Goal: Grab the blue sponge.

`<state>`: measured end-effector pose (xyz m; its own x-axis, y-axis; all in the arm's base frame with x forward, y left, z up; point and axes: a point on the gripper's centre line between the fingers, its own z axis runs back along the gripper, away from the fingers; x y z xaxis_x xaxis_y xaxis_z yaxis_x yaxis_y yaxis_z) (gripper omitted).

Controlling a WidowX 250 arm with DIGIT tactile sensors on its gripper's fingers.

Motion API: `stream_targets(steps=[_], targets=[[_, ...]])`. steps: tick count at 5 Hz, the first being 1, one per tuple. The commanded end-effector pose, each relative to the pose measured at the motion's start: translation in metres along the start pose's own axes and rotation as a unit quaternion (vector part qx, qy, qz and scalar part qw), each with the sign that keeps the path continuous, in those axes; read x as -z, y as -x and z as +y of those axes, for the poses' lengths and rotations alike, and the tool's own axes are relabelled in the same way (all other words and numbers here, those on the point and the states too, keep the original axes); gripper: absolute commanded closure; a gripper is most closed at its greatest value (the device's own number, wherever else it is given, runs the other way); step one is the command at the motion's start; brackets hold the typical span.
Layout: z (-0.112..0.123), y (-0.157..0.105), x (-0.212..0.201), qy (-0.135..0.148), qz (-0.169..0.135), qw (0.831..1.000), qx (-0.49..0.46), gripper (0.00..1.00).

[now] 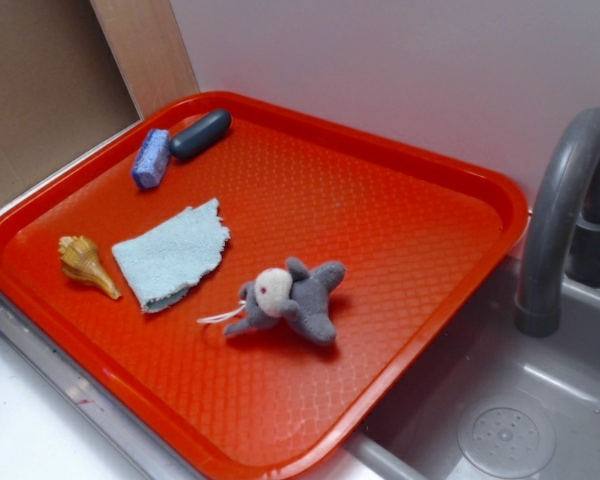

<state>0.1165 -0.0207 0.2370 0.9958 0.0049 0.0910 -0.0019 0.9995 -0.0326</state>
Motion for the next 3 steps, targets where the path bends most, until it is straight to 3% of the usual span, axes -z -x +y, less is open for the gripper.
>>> stream_targets(steps=[1, 2, 3], targets=[[0.000, 0.000, 0.000, 0.000, 0.000, 1.000, 0.000, 0.00], [-0.007, -0.019, 0.027, 0.009, -0.024, 0.992, -0.125, 0.00], [-0.007, -0.047, 0.052, -0.018, -0.051, 0.969, -0.241, 0.00]])
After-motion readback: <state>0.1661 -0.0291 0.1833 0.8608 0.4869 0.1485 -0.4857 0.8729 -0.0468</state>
